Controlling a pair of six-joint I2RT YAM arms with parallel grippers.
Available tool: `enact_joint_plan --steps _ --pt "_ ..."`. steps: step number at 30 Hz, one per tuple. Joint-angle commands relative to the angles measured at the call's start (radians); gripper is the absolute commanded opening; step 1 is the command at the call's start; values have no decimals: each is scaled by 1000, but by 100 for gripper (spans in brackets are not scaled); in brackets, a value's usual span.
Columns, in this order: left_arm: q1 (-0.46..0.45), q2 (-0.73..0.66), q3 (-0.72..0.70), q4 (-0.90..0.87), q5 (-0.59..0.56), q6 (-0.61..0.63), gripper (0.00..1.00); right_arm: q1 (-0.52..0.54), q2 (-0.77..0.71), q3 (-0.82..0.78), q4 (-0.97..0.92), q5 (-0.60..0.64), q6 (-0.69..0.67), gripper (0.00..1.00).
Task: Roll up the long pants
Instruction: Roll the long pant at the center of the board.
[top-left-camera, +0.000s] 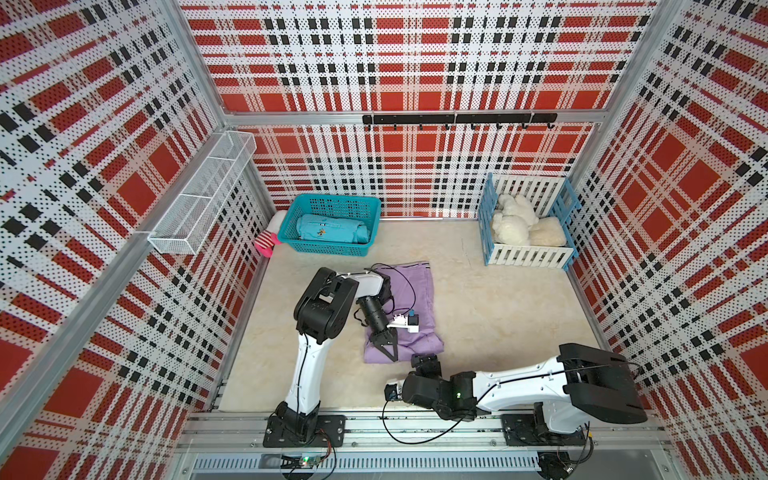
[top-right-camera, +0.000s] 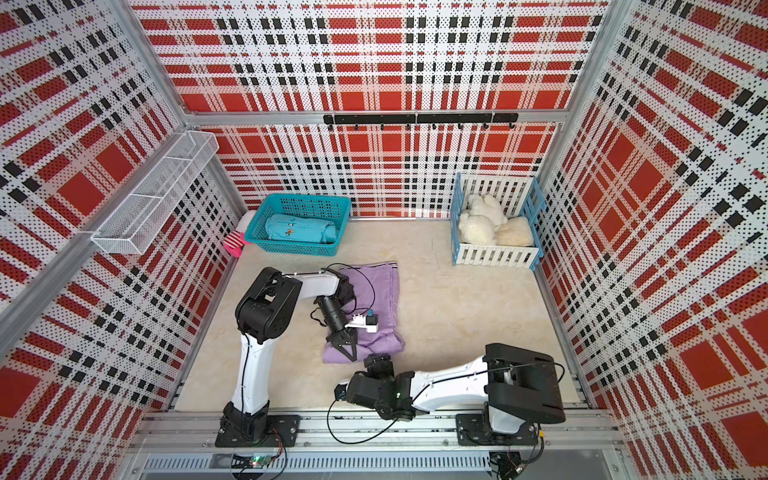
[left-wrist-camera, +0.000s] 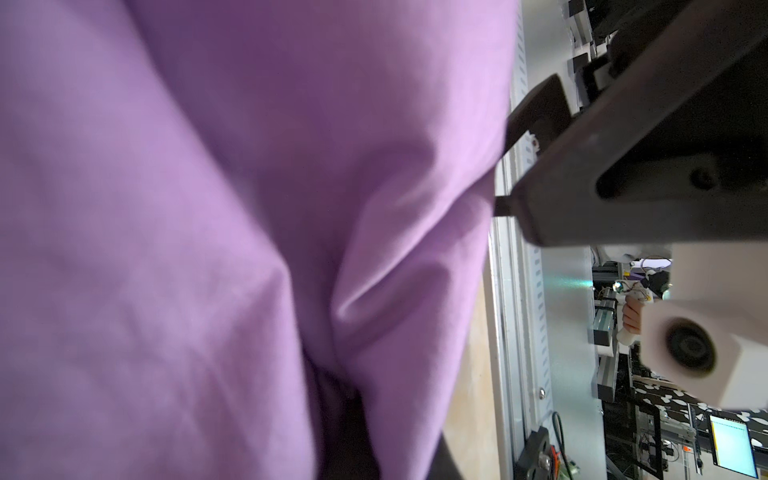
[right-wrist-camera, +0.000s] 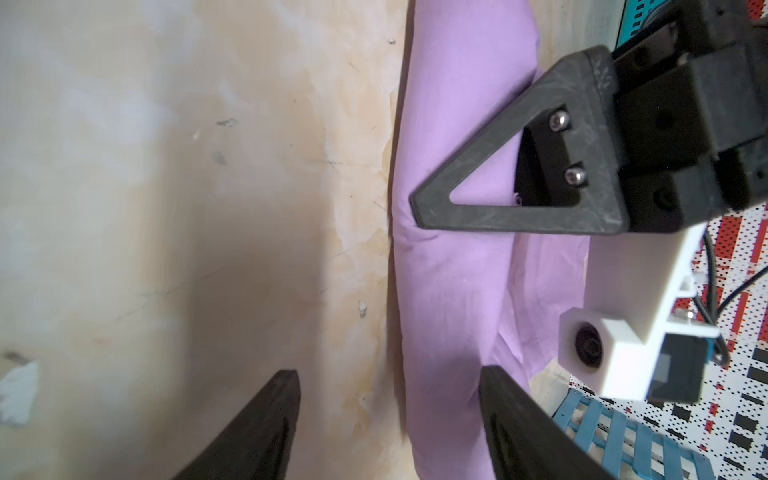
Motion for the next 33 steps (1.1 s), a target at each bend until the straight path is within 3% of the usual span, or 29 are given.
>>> enact_joint_plan --steps 1,12,15,20,23,24,25,26,27,33 --pt "9 66 -13 113 -144 13 3 -19 57 -17 109 17 -28 70" --pt "22 60 -13 116 -144 6 3 -113 177 -46 229 -29 -86 54" --pt "27 57 -13 117 -141 5 3 -130 199 -44 226 -59 -89 39" --pt "45 55 -13 115 -137 12 6 -167 229 -41 187 -111 -60 2" --pt "71 55 -6 113 -125 16 14 -170 228 -51 184 -120 -53 0" --pt "83 54 -4 113 -124 15 17 -170 228 -55 184 -121 -51 0" --pt "98 52 -1 114 -123 13 36 -170 224 -58 185 -121 -48 0" --pt "116 50 3 112 -118 10 93 -171 219 -61 184 -122 -47 0" --pt "133 46 5 112 -113 13 99 -172 217 -63 181 -122 -44 0" --pt "301 -11 45 161 -110 -36 99 -173 191 -63 150 -136 -29 0"
